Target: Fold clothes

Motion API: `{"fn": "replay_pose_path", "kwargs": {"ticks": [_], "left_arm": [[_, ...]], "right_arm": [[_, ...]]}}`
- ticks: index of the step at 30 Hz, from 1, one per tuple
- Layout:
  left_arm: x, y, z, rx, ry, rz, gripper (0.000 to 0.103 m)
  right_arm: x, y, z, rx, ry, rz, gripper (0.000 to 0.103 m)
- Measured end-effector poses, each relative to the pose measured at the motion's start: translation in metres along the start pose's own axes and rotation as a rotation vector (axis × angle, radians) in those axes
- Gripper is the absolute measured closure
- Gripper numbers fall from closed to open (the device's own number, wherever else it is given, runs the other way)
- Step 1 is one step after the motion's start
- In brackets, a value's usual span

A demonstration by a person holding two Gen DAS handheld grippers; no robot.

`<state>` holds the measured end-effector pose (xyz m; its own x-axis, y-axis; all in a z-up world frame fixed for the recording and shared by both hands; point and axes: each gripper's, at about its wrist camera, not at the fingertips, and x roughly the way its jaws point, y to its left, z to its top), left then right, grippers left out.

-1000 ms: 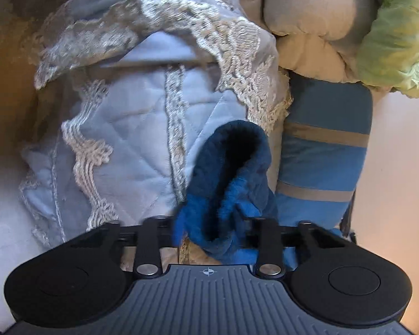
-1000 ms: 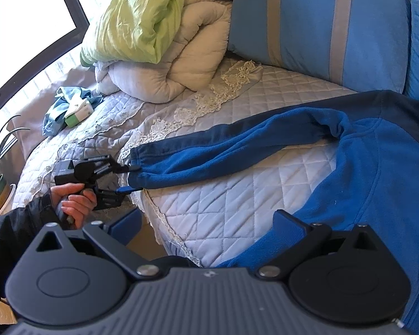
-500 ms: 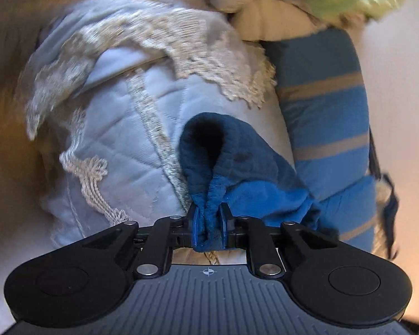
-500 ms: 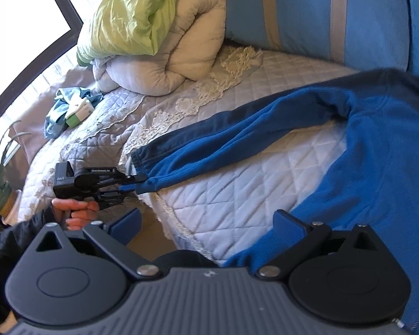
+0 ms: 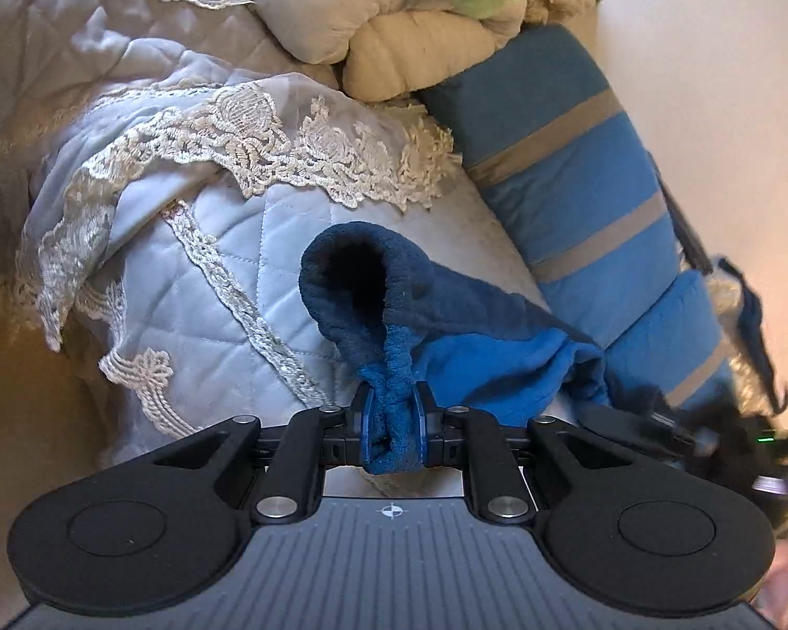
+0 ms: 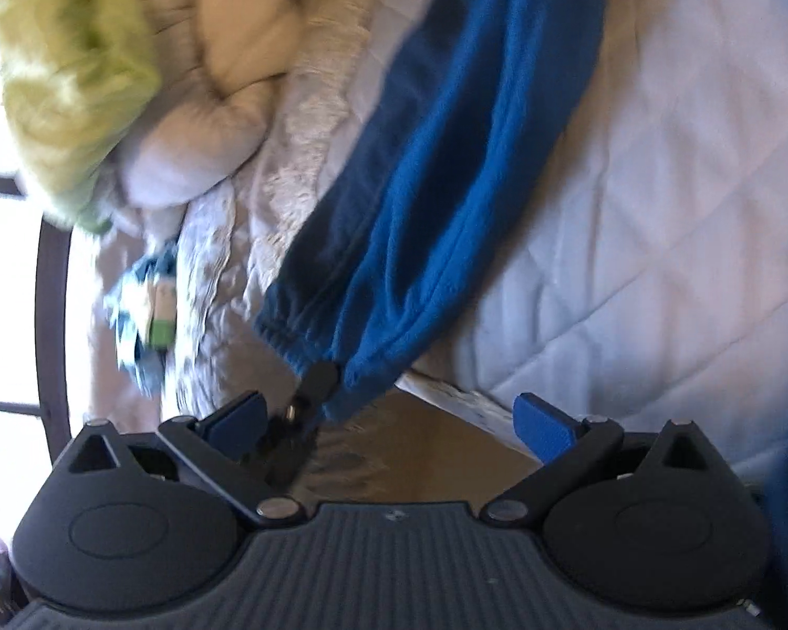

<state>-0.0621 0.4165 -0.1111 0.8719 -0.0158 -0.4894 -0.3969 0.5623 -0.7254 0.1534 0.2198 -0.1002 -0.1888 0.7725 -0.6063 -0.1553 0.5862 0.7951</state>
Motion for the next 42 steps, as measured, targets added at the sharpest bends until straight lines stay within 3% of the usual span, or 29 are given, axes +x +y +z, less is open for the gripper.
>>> {"fn": "replay_pose_path", "kwargs": {"ticks": [5, 8, 12, 14, 17, 18, 19, 22, 25, 28, 31, 33, 37, 42], "left_arm": [[-0.006, 0.000, -0.003, -0.009, -0.018, -0.039, 0.089], [-0.007, -0.005, -0.006, 0.056, -0.027, -0.032, 0.089], [-0.007, -0.017, -0.013, 0.198, -0.045, -0.005, 0.089], [-0.007, -0.023, -0.018, 0.276, -0.057, 0.002, 0.089], [-0.006, -0.028, -0.025, 0.359, -0.058, 0.019, 0.087], [-0.007, -0.028, -0.025, 0.357, -0.061, 0.013, 0.084], [-0.008, -0.026, -0.025, 0.350, -0.063, 0.005, 0.074], [-0.013, -0.015, -0.019, 0.238, -0.051, -0.023, 0.036], [-0.016, 0.009, -0.007, -0.001, -0.054, -0.058, 0.028], [-0.009, 0.040, 0.005, -0.262, -0.011, -0.077, 0.026], [0.005, 0.061, 0.009, -0.404, 0.064, -0.061, 0.027], [0.014, 0.071, 0.009, -0.459, 0.099, -0.079, 0.027], [0.021, 0.080, 0.005, -0.538, 0.063, -0.165, 0.028], [0.032, 0.088, 0.000, -0.648, 0.080, -0.217, 0.046]], "right_arm": [[0.035, -0.004, -0.001, 0.152, -0.038, 0.056, 0.013], [0.044, -0.011, -0.004, 0.277, -0.079, 0.048, 0.027], [0.048, -0.013, -0.009, 0.387, -0.092, 0.020, 0.032], [0.048, -0.010, -0.010, 0.401, -0.096, 0.010, 0.044], [0.048, -0.006, -0.009, 0.373, -0.094, 0.009, 0.087], [0.048, -0.004, -0.008, 0.354, -0.095, 0.013, 0.092], [0.047, -0.002, -0.008, 0.335, -0.095, 0.016, 0.093], [0.044, -0.004, -0.005, 0.307, -0.087, 0.026, 0.093], [0.040, -0.007, -0.006, 0.254, -0.095, 0.015, 0.093], [0.040, -0.012, -0.009, 0.209, -0.105, 0.024, 0.094], [0.038, -0.017, -0.012, 0.188, -0.112, 0.045, 0.094], [0.037, -0.020, -0.013, 0.176, -0.114, 0.064, 0.094], [0.036, -0.024, -0.014, 0.164, -0.113, 0.090, 0.094], [0.032, -0.027, -0.015, 0.165, -0.106, 0.137, 0.094]]}}
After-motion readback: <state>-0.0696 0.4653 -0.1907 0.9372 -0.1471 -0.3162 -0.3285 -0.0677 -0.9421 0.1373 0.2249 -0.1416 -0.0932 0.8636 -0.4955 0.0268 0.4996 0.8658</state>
